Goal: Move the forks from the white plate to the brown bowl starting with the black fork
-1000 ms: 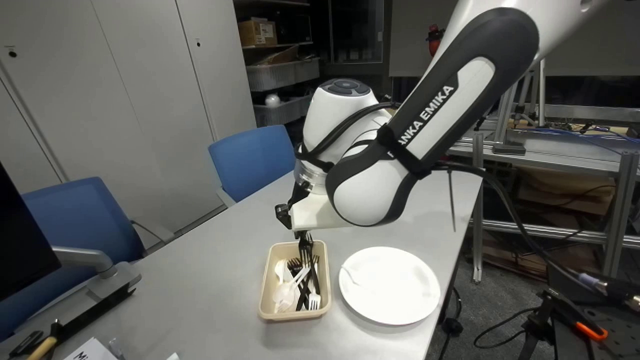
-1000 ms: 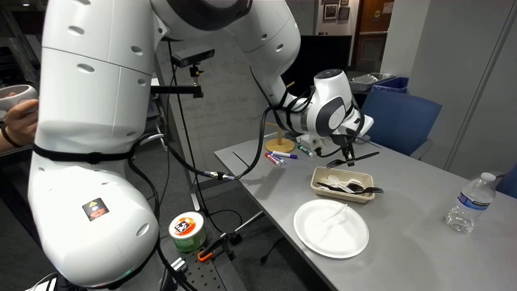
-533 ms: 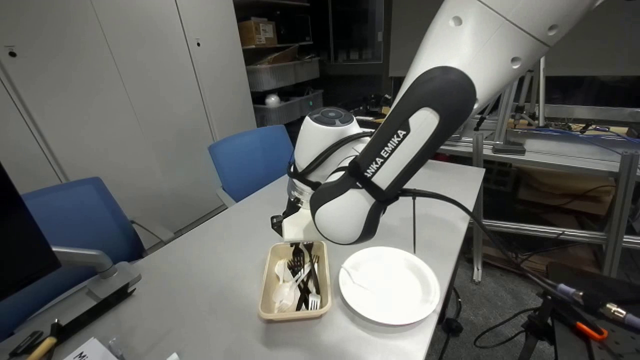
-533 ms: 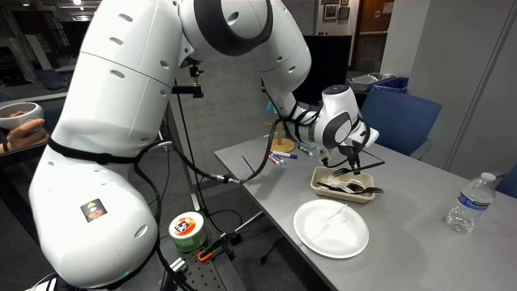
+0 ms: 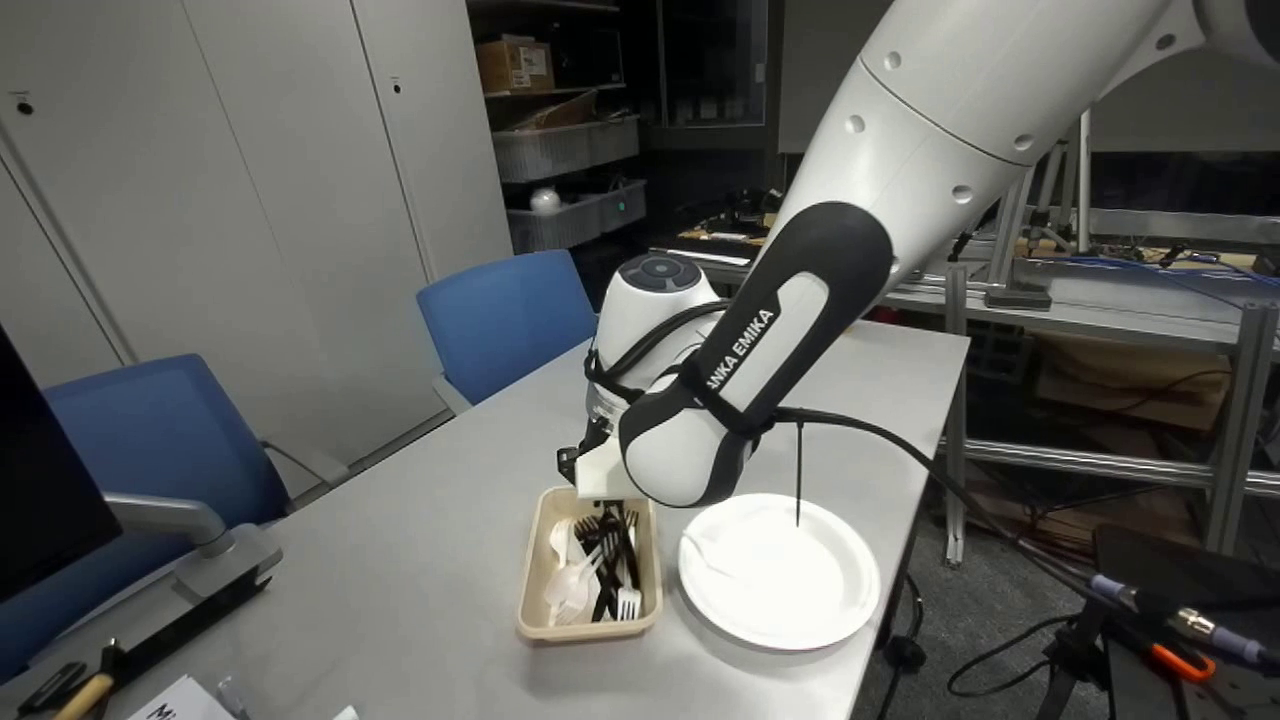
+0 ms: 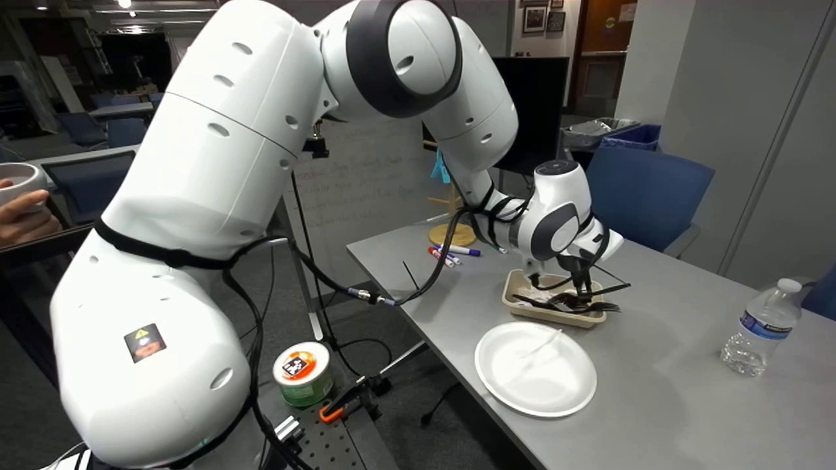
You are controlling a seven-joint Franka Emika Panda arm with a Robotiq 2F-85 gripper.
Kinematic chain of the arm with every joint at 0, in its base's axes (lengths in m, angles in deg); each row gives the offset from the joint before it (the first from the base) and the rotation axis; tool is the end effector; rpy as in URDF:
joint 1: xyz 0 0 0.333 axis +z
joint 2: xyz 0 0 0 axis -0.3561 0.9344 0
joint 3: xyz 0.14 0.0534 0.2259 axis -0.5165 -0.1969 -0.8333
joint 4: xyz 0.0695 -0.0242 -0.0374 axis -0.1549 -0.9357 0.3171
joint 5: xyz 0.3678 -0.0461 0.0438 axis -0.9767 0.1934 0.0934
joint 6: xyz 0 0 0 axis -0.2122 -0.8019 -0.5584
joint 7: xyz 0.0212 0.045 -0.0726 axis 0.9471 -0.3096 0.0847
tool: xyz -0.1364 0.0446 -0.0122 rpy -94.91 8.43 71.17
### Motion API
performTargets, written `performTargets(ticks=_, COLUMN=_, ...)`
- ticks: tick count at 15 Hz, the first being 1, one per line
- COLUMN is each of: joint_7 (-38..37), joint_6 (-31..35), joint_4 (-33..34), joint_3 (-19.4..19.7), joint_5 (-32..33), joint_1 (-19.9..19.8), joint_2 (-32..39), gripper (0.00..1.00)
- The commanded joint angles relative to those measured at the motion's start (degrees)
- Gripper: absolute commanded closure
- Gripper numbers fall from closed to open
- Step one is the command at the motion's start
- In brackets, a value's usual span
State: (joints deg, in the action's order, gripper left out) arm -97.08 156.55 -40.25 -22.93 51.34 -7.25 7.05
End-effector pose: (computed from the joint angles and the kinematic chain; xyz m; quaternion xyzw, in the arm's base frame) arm 0.6382 0.0191 0.1260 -0.9057 0.3753 -0.1951 0.0291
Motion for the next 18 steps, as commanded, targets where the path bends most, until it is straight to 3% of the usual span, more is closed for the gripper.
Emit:
performTargets(ticks=1, joint_7=3.3, joint_6=-0.5, joint_4=0.5, joint_3=-1.9, joint_5=-2.2, joint_1=-1.3, joint_2=0.4, gripper=0.51)
performTargets(ticks=7, joint_7=5.7, joint_6=0.1, joint_4=-5.5, joint_3=-2.7, joint_5=-1.9, joint_1=-0.4, joint_2=-4.3, gripper=0.05)
performTargets(ticks=8, joint_7=5.9, joint_6=-0.3, joint_4=-7.2, joint_3=-2.0, joint_5=-1.4, joint_1=0.5, joint_2=-5.9, gripper=0.01)
performTargets(ticks=14, joint_7=10.0, joint_6=-4.1, joint_4=-19.2, joint_3=1.6, joint_5=2.6, joint_1=4.4, joint_2=-16.9, gripper=0.00)
performTargets(ticks=18, joint_7=15.4, joint_6=-7.9, joint_4=-24.8, joint_3=1.2, joint_5=7.1, joint_1=1.8, joint_2=-22.2, gripper=0.00)
